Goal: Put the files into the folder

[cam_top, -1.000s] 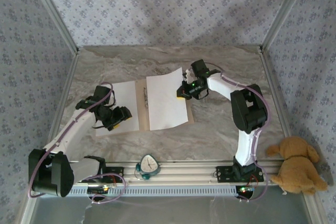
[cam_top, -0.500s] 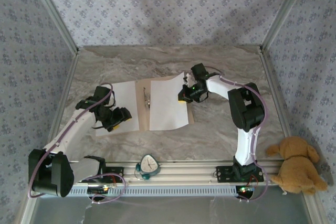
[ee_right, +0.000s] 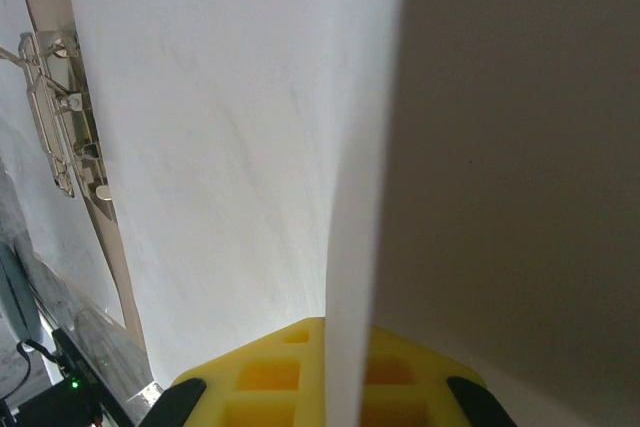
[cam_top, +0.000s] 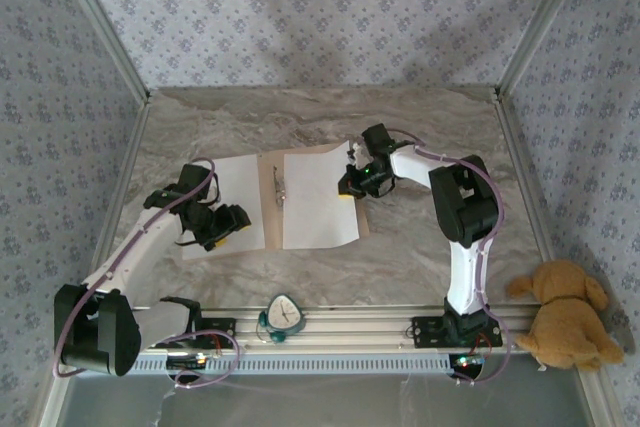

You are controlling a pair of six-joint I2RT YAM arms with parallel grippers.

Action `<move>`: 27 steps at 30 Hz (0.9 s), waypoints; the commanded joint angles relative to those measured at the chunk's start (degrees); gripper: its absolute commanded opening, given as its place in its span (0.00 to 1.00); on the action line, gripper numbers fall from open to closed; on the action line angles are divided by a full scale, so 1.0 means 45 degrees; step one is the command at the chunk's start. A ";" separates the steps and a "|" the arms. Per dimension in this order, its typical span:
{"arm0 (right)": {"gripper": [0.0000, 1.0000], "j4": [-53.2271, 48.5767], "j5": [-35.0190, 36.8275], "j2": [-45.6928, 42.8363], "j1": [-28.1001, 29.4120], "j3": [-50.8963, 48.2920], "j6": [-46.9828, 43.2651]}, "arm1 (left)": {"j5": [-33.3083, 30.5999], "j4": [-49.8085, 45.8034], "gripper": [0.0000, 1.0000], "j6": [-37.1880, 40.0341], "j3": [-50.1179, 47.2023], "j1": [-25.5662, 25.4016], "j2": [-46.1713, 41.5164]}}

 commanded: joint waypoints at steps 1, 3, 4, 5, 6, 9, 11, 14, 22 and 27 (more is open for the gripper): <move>0.00 -0.0033 0.0209 0.0119 0.0088 0.0013 -0.0672 | -0.0095 -0.0110 0.67 0.0320 0.0012 0.0090 0.0079; 0.00 -0.0024 0.0315 0.0099 0.0062 -0.0003 -0.0854 | -0.0081 -0.0043 0.67 0.0305 -0.0063 0.0090 0.0199; 0.00 -0.0001 0.0348 0.0099 0.0059 0.0002 -0.0963 | -0.0057 -0.0015 0.67 0.0305 -0.0109 0.0090 0.0254; 0.00 0.0017 0.0416 0.0099 0.0059 -0.0007 -0.1058 | -0.0037 0.0040 0.67 0.0305 -0.0174 0.0094 0.0292; 0.00 0.0017 0.0447 0.0099 0.0058 0.0010 -0.1147 | -0.0019 0.0074 0.67 0.0303 -0.0188 0.0100 0.0333; 0.00 0.0043 0.0527 0.0099 0.0063 0.0099 -0.1428 | 0.0003 0.0139 0.67 0.0330 -0.0248 0.0093 0.0416; 0.00 -0.0011 0.0539 0.0136 0.0066 0.0249 -0.1611 | -0.0007 0.0174 0.67 0.0361 -0.0256 0.0094 0.0446; 0.00 -0.0194 0.0468 0.0254 0.0058 0.0562 -0.1862 | -0.0023 0.0162 0.67 0.0388 -0.0268 0.0090 0.0502; 0.00 -0.0008 0.0140 0.0450 0.0036 0.0980 -0.2119 | -0.0059 0.0221 0.67 0.0440 -0.0387 0.0095 0.0679; 0.00 0.0061 -0.0092 0.0654 0.0020 0.1133 -0.2312 | -0.0085 0.0278 0.67 0.0479 -0.0392 0.0095 0.0801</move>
